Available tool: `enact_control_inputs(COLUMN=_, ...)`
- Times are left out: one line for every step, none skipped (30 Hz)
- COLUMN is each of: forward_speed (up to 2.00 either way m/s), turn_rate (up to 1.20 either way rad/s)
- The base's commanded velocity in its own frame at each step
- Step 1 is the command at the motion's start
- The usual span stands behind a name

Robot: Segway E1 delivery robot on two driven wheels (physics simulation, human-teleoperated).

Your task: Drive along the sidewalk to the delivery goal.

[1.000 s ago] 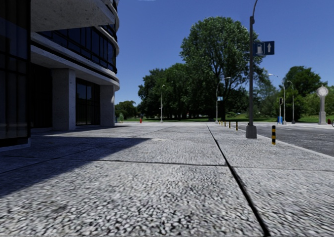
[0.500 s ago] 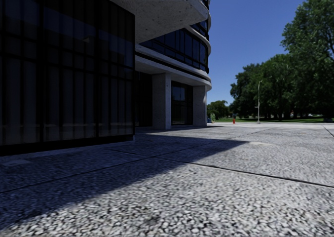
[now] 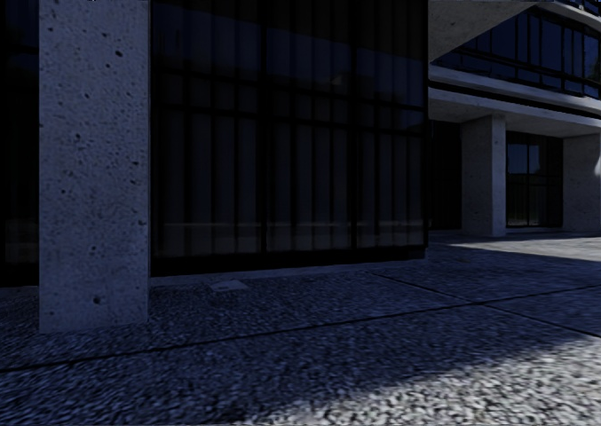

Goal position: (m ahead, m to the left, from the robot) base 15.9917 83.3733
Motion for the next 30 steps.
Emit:
enact_control_inputs(forward_speed=1.34, turn_rate=1.05)
enact_control_inputs(forward_speed=1.34, turn_rate=1.05)
enact_control_inputs(forward_speed=1.34, turn_rate=1.05)
enact_control_inputs(forward_speed=1.34, turn_rate=1.05)
enact_control_inputs(forward_speed=1.34, turn_rate=1.05)
enact_control_inputs(forward_speed=1.34, turn_rate=1.05)
enact_control_inputs(forward_speed=1.34, turn_rate=1.06)
enact_control_inputs(forward_speed=1.34, turn_rate=1.06)
enact_control_inputs(forward_speed=1.34, turn_rate=1.08)
enact_control_inputs(forward_speed=1.34, turn_rate=1.09)
enact_control_inputs(forward_speed=1.34, turn_rate=1.1)
enact_control_inputs(forward_speed=1.34, turn_rate=1.1)
enact_control_inputs(forward_speed=1.34, turn_rate=1.11)
enact_control_inputs(forward_speed=1.34, turn_rate=1.13)
enact_control_inputs(forward_speed=1.34, turn_rate=1.2)
enact_control_inputs(forward_speed=1.34, turn_rate=1.2)
enact_control_inputs(forward_speed=1.34, turn_rate=1.2)
enact_control_inputs(forward_speed=1.34, turn_rate=1.2)
enact_control_inputs(forward_speed=1.34, turn_rate=1.2)
enact_control_inputs(forward_speed=1.34, turn_rate=1.2)
enact_control_inputs(forward_speed=1.34, turn_rate=1.2)
enact_control_inputs(forward_speed=1.34, turn_rate=1.2)
enact_control_inputs(forward_speed=1.34, turn_rate=1.2)
enact_control_inputs(forward_speed=1.34, turn_rate=1.2)
enact_control_inputs(forward_speed=1.34, turn_rate=1.2)
enact_control_inputs(forward_speed=1.34, turn_rate=1.2)
enact_control_inputs(forward_speed=1.34, turn_rate=1.2)
enact_control_inputs(forward_speed=1.34, turn_rate=1.2)
enact_control_inputs(forward_speed=1.34, turn_rate=1.2)
enact_control_inputs(forward_speed=1.34, turn_rate=1.2)
